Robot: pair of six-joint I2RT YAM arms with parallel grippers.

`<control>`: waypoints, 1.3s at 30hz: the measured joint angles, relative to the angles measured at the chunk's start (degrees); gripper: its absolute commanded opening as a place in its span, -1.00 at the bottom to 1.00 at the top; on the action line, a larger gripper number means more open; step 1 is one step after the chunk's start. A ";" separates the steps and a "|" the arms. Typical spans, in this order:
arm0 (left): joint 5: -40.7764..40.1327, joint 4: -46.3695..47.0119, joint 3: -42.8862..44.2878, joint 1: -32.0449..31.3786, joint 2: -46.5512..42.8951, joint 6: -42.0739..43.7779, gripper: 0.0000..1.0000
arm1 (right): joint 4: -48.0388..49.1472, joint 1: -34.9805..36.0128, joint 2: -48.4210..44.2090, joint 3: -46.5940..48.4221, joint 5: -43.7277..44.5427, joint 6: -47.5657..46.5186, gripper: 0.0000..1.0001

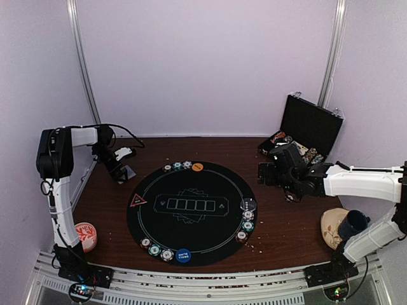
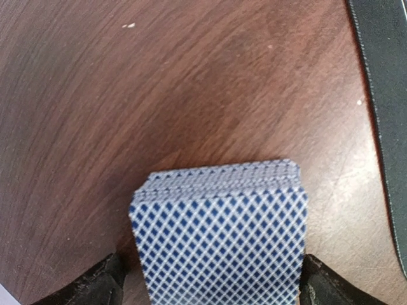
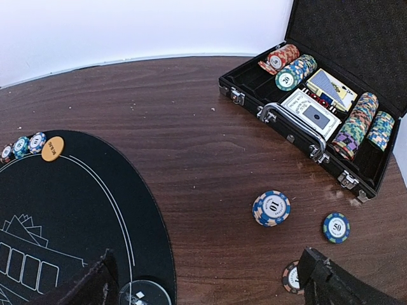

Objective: Distribute texas hold em gaming equipment
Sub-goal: Pick up the poker card from the corner of the board.

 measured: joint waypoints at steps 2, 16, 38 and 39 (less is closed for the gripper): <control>-0.11 -0.17 -0.04 -0.33 0.00 0.31 0.88 | 0.00 0.04 0.00 0.00 0.00 0.00 1.00; -0.57 -0.13 -1.22 -1.16 -0.66 0.70 0.59 | -0.02 0.33 0.26 0.22 0.00 -0.07 1.00; -4.17 0.50 -2.10 -2.01 -1.38 0.44 0.58 | 0.00 0.96 1.16 0.76 0.02 -0.26 1.00; -4.28 0.44 -2.10 -2.08 -1.38 0.46 0.57 | 0.00 0.96 1.20 0.76 0.02 -0.26 1.00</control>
